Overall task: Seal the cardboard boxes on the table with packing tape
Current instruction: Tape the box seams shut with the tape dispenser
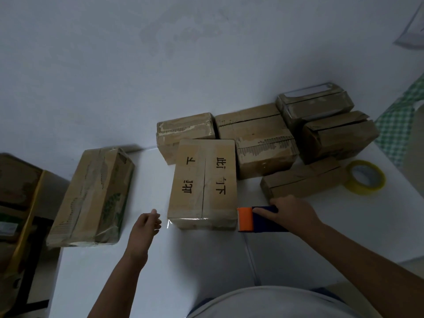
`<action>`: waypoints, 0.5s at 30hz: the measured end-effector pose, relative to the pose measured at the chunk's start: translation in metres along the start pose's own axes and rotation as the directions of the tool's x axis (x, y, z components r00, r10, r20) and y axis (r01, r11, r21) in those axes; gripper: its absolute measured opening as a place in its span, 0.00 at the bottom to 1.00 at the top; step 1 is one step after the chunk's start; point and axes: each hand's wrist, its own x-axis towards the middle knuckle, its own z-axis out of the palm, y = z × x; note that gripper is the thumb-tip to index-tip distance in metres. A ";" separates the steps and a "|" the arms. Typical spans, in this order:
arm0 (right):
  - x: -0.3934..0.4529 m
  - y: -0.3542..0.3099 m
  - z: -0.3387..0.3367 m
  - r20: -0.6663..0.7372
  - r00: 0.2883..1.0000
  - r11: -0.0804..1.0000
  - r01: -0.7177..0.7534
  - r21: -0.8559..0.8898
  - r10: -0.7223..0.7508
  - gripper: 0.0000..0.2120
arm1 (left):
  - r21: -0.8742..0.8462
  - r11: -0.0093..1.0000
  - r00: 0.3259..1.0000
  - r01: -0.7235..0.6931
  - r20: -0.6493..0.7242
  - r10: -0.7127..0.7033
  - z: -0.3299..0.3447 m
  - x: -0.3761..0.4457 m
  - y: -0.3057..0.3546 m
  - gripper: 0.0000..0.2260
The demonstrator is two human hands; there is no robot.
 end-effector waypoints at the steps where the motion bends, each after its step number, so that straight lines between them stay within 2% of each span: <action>1: 0.000 -0.001 -0.001 0.002 1.000 1.000 0.003 -0.005 -0.003 0.35 | 0.021 1.000 1.000 -0.016 -0.011 0.016 -0.003 0.002 0.000 0.13; 5: 0.000 -0.003 -0.004 0.020 1.000 1.000 0.000 -0.009 0.000 0.36 | 0.183 0.980 0.997 -0.077 0.042 0.071 -0.014 0.012 0.004 0.14; 7: 0.000 -0.003 -0.004 0.031 1.000 1.000 -0.002 -0.015 0.002 0.36 | 0.324 0.940 0.994 -0.112 0.042 0.104 -0.020 0.017 0.004 0.12; 10: 0.001 -0.002 -0.003 0.032 0.999 0.999 -0.010 -0.044 0.011 0.35 | 0.611 0.786 0.967 -0.098 -0.127 0.220 -0.022 0.020 0.010 0.17; 11: 0.002 -0.002 -0.002 0.036 0.999 0.999 -0.015 -0.052 0.017 0.35 | 0.663 0.731 0.928 -0.158 -0.154 0.340 -0.018 0.017 0.016 0.18; 12: 0.001 -0.002 -0.002 0.045 0.999 0.998 -0.021 -0.054 0.023 0.35 | 0.697 0.658 0.863 -0.283 -0.114 0.492 -0.009 0.013 0.025 0.17; 14: 0.001 -0.003 -0.003 0.066 0.997 0.999 -0.036 -0.038 0.038 0.32 | 0.676 0.424 0.666 -0.603 0.134 0.734 0.022 0.004 0.045 0.16; 15: 0.001 -0.004 -0.004 0.075 0.996 0.999 -0.040 -0.030 0.043 0.32 | 0.614 0.297 0.566 -0.731 0.303 0.767 0.040 0.002 0.054 0.17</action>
